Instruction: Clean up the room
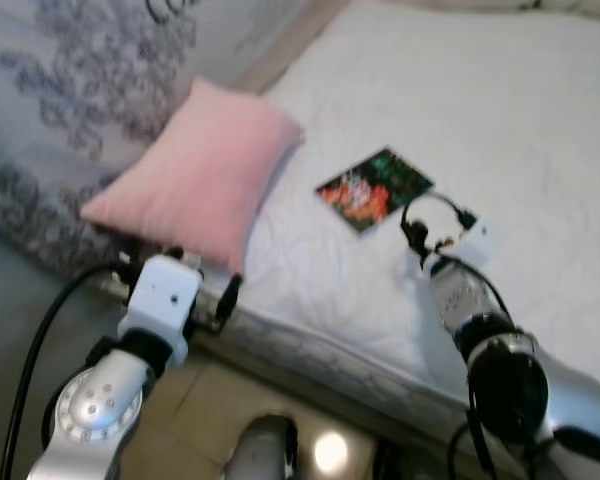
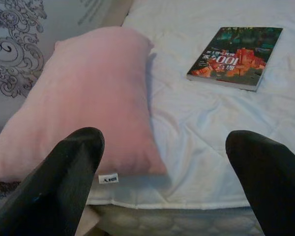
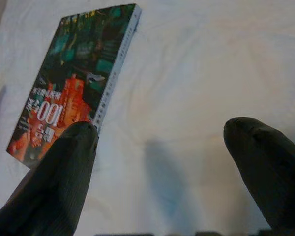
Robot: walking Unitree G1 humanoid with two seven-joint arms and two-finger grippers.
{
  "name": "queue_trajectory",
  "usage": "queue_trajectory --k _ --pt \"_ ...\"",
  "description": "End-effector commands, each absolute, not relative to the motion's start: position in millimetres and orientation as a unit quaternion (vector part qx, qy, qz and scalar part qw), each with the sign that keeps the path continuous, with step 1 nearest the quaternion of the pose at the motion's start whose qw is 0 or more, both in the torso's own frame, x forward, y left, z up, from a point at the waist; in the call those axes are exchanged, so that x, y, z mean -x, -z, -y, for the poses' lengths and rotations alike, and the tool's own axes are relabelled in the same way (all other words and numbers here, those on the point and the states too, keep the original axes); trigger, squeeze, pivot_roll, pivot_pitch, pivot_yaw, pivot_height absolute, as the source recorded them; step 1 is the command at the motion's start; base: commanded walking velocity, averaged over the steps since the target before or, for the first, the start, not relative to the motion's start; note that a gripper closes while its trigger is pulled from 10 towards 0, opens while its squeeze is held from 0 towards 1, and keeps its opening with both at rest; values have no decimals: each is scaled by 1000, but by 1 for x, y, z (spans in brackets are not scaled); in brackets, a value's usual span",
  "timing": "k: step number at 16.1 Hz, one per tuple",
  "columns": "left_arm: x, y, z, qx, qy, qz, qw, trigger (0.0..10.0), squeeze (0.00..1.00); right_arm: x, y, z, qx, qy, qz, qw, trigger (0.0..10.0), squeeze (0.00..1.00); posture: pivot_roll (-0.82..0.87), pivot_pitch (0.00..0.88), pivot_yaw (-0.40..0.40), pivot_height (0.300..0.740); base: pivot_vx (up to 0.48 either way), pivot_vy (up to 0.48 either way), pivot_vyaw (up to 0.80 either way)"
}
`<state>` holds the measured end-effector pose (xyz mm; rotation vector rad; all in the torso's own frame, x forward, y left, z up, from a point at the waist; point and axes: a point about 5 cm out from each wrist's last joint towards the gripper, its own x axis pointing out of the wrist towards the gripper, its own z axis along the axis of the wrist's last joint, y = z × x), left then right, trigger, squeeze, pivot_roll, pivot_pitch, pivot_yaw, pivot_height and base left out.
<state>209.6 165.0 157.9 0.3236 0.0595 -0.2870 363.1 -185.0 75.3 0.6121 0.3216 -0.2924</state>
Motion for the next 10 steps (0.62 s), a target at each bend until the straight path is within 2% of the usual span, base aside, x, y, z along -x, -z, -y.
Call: queue_trajectory --k 1,10 --pt "-208 -158 -168 -164 140 -33 976 10000 0 -362 -72 182 -296 139 -167 930 10000 0 399 217 96 740 0 0 0" --pt "-208 -158 -168 -164 140 -33 976 10000 0 -362 -72 182 -296 139 -167 930 10000 0 399 217 96 740 0 0 0"
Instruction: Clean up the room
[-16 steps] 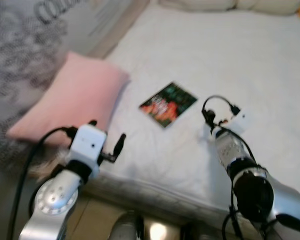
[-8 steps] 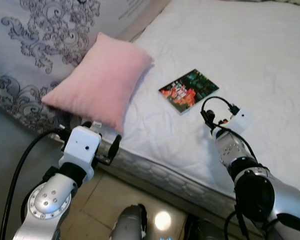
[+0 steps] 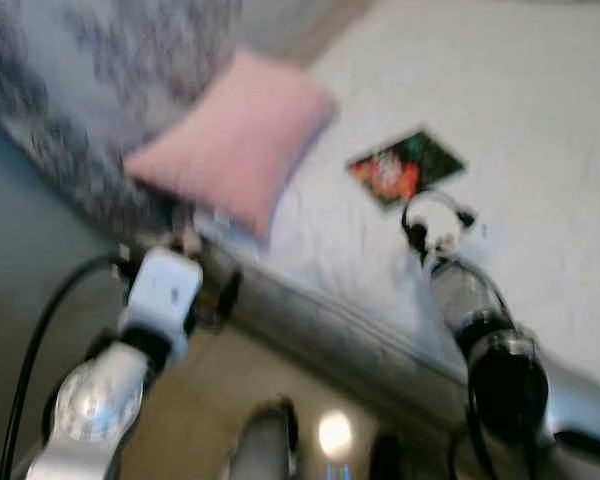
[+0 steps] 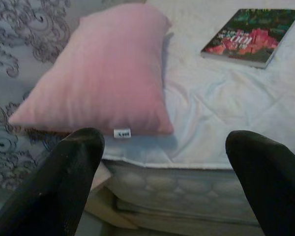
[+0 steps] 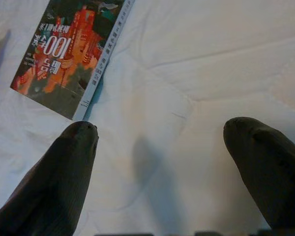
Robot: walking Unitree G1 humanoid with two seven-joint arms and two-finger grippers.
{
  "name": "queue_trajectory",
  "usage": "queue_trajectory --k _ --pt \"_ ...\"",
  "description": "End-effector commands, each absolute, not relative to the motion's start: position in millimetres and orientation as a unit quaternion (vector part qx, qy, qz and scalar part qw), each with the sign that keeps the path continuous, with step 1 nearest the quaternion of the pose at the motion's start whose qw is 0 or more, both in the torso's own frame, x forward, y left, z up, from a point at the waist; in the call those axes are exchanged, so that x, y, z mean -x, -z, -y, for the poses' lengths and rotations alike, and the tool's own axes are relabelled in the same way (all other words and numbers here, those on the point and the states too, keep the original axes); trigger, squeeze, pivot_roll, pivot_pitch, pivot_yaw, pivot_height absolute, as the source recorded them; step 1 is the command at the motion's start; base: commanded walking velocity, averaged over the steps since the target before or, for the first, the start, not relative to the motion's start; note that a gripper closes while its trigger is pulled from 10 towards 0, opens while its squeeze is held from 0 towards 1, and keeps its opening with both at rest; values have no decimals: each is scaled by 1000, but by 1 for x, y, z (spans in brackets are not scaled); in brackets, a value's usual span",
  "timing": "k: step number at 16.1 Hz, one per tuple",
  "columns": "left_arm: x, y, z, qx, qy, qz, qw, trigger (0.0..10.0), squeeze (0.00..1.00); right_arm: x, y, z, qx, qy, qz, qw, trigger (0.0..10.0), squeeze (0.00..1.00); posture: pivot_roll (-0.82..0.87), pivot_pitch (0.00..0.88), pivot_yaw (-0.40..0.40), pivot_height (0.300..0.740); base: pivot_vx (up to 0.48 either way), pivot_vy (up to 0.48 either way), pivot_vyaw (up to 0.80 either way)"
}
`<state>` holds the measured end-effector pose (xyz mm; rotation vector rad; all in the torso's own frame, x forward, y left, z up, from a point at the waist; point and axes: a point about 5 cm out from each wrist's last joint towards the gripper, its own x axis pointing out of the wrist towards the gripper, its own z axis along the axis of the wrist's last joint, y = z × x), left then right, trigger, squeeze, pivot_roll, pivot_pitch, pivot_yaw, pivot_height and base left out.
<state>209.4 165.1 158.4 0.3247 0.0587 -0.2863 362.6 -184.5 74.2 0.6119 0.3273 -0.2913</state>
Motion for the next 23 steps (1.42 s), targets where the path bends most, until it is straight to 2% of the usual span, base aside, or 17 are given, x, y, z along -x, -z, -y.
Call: queue_trajectory --k 1,2,3,4,8,11,13,18,23 --pt "-208 -158 -168 -164 140 -33 976 10000 0 -362 -72 182 -296 139 -167 930 10000 0 399 217 96 740 0 0 0" --pt "-211 -158 -161 -174 143 -39 974 10000 0 -371 -89 182 -217 118 -141 959 10000 0 319 247 45 740 0 435 0" --pt "-217 -157 -147 -181 158 -34 970 10000 0 -380 -109 181 -123 94 -103 983 10000 0 318 247 44 740 431 0 0" --pt "-219 -157 -144 -182 162 -32 969 10000 0 -382 -113 180 -105 90 -94 986 10000 0 315 246 42 740 439 0 0" --pt "-221 -155 -147 -176 147 -40 972 10000 0 -383 -116 183 -100 95 -88 987 10000 0 315 237 34 740 445 0 0" --pt "-229 -144 -155 -107 88 -69 988 10000 0 -383 -124 185 -37 118 -47 991 10000 0 295 223 19 740 0 0 0" --pt "-243 -139 -154 -82 71 -61 992 10000 0 -375 -121 173 -9 107 6 994 10000 0 218 169 10 740 0 0 0" --pt "-273 -140 -130 -74 110 -24 991 10000 0 -361 -103 165 6 95 15 995 10000 0 94 85 15 740 0 0 0" --pt "-282 -147 -117 -71 153 14 986 10000 0 -355 -101 165 18 96 29 995 10000 0 70 85 22 740 127 144 0"
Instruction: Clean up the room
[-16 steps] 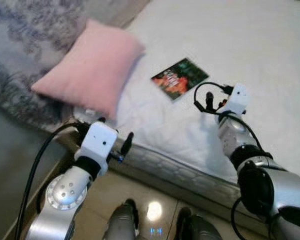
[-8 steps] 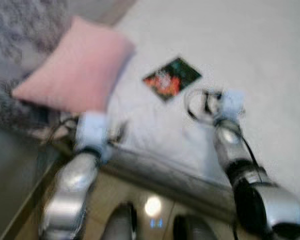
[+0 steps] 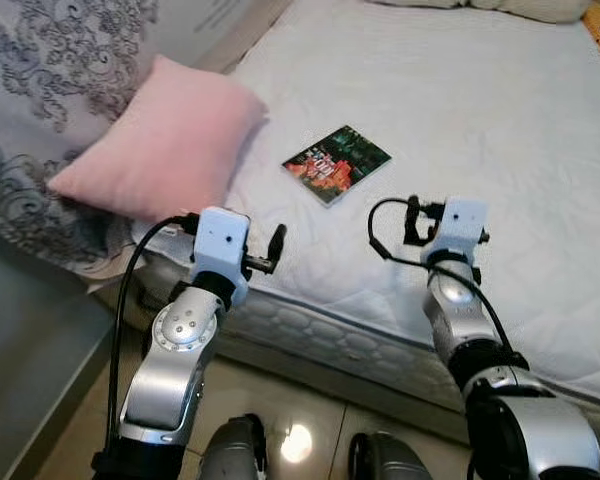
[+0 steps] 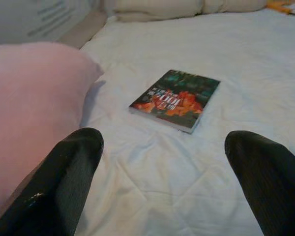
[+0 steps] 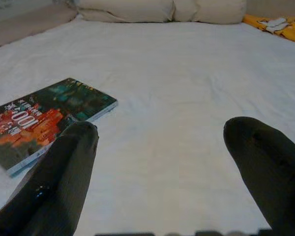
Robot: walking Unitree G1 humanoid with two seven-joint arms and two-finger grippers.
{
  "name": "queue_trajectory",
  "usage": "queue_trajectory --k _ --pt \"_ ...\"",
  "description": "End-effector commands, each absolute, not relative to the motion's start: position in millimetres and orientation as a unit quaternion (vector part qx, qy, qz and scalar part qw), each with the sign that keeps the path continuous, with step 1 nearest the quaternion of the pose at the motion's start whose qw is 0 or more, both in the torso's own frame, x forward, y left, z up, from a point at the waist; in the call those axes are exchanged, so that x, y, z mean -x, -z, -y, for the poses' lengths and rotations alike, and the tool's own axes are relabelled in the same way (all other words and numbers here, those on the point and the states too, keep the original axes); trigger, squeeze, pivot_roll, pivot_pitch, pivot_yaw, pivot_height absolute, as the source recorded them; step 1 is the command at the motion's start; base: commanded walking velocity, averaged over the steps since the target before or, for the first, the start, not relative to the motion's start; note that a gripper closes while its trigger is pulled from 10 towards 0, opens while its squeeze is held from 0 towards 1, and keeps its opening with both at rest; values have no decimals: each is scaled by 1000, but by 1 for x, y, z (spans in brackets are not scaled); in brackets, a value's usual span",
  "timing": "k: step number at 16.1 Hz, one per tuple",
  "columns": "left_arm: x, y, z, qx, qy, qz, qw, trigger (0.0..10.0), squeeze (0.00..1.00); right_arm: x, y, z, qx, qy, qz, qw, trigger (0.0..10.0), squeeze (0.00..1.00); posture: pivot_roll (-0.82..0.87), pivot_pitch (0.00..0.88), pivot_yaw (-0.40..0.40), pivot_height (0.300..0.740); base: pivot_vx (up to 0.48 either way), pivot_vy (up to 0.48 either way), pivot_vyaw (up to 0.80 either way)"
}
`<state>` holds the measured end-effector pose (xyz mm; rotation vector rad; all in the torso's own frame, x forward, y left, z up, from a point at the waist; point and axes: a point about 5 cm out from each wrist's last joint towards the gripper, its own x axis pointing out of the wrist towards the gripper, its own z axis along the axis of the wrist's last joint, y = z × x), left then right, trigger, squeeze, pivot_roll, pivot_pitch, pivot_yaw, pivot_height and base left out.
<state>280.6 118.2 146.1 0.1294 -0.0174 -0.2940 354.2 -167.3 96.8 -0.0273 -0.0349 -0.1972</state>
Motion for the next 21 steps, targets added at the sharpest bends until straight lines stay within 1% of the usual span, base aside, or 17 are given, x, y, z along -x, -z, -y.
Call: queue_trajectory --k 1,4,8,9,11,13,16,17,20,21 --pt "-281 -147 -115 -83 159 14 984 10000 0 -356 -102 165 17 96 29 995 10000 0 72 87 24 740 345 334 0" --pt "-280 -147 -110 -118 186 13 975 10000 0 -357 -104 161 14 92 31 995 10000 0 79 86 32 740 287 384 0" --pt "-279 -144 -107 -145 202 12 968 10000 0 -359 -106 159 12 89 34 995 10000 0 79 85 36 740 254 409 0" --pt "-280 -143 -107 -163 198 10 967 10000 0 -359 -107 159 13 89 34 995 10000 0 79 85 37 740 0 0 0" --pt "-279 -144 -105 -152 202 17 967 10000 0 -361 -108 162 11 92 31 995 10000 0 78 86 38 740 0 0 0" --pt "-279 -145 -105 -146 203 18 968 10000 0 -363 -109 166 0 101 22 995 10000 0 80 87 38 740 429 0 0" --pt "-279 -148 -107 -138 198 27 970 10000 0 -366 -106 174 -43 118 -7 992 10000 0 89 89 37 740 436 0 0" --pt "-278 -147 -107 -136 197 25 971 10000 0 -367 -105 180 -49 123 -20 991 10000 0 89 89 37 740 439 0 0" --pt "-274 -146 -107 -139 200 24 970 10000 0 -370 -108 184 -57 126 -24 990 10000 0 107 101 33 740 436 0 0" --pt "-272 -146 -107 -148 205 23 967 10000 0 -371 -110 185 -66 127 -27 989 10000 0 107 101 33 740 349 -326 0"
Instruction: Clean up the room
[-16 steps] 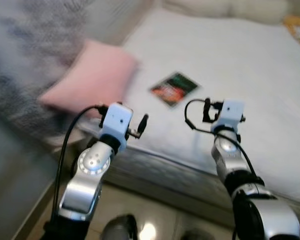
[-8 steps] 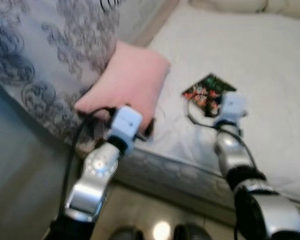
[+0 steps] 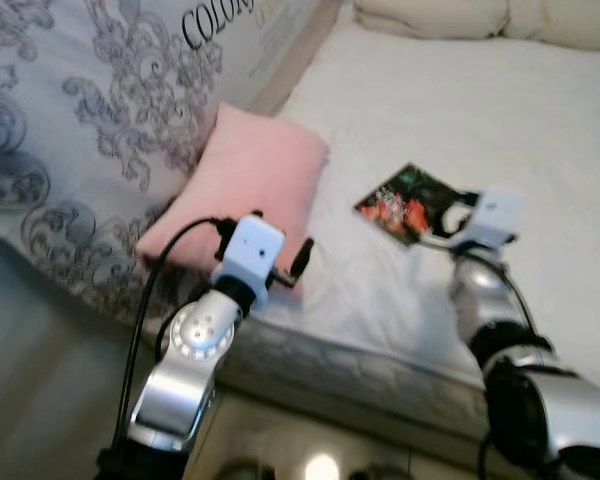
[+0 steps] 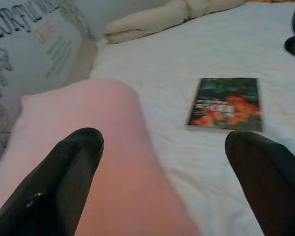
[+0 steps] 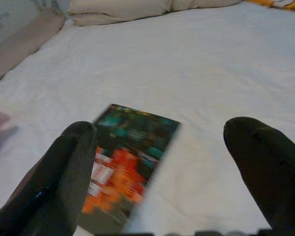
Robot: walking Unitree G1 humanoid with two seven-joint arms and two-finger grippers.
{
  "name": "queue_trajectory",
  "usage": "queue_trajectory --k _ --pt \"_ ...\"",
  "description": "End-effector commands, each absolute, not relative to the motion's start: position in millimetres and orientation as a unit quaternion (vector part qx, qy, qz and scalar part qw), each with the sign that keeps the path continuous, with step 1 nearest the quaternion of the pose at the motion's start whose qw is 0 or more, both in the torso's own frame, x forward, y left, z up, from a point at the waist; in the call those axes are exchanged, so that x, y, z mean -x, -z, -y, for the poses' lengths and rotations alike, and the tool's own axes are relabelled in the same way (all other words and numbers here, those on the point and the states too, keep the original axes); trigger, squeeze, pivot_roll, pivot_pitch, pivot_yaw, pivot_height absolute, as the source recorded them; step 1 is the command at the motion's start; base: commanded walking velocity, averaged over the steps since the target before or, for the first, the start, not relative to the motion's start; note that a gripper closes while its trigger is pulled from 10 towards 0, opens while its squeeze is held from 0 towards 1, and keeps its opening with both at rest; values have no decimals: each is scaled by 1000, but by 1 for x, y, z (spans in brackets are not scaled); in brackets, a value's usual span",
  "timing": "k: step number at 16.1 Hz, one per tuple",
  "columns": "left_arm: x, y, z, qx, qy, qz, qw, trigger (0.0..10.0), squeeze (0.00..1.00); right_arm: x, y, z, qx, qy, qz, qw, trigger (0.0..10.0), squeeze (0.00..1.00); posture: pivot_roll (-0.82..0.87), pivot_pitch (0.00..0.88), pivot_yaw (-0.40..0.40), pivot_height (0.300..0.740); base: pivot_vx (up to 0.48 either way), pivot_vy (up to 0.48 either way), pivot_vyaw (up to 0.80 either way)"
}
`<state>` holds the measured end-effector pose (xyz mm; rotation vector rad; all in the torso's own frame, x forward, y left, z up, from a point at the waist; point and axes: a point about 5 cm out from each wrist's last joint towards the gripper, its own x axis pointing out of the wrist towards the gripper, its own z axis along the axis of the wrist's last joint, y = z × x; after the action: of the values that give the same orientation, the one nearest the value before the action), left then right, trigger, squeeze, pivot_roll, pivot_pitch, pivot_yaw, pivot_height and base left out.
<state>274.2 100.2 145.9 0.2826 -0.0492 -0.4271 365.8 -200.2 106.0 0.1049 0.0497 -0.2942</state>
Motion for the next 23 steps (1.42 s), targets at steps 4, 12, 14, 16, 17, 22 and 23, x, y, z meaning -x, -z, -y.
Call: queue_trajectory --k 4,12,14,16,17,22,23 --pt "-270 -147 -110 -151 195 23 969 10000 0 -372 -103 193 -140 150 -71 976 10000 0 134 113 32 740 243 -365 0" --pt "-228 -157 -155 -169 153 -23 973 10000 0 -353 -65 193 -261 210 -152 930 10000 0 288 285 109 740 0 0 0" --pt "-224 -160 -157 -172 153 -26 973 10000 0 -351 -62 190 -257 198 -160 932 10000 0 303 300 125 740 0 0 0" --pt "-212 -163 -160 -181 154 -38 971 10000 0 -353 -64 193 -199 166 -168 951 10000 0 329 317 133 740 0 0 0" --pt "-210 -163 -161 -181 152 -40 971 10000 0 -354 -66 196 -176 166 -165 956 10000 0 336 322 132 740 0 0 0" --pt "-200 -164 -164 -179 137 -50 973 10000 0 -358 -82 221 -82 193 -137 968 10000 0 343 327 102 740 0 0 0" --pt "-200 -164 -163 -178 136 -51 973 10000 0 -359 -86 223 -74 195 -131 969 10000 0 343 324 99 740 0 0 0"
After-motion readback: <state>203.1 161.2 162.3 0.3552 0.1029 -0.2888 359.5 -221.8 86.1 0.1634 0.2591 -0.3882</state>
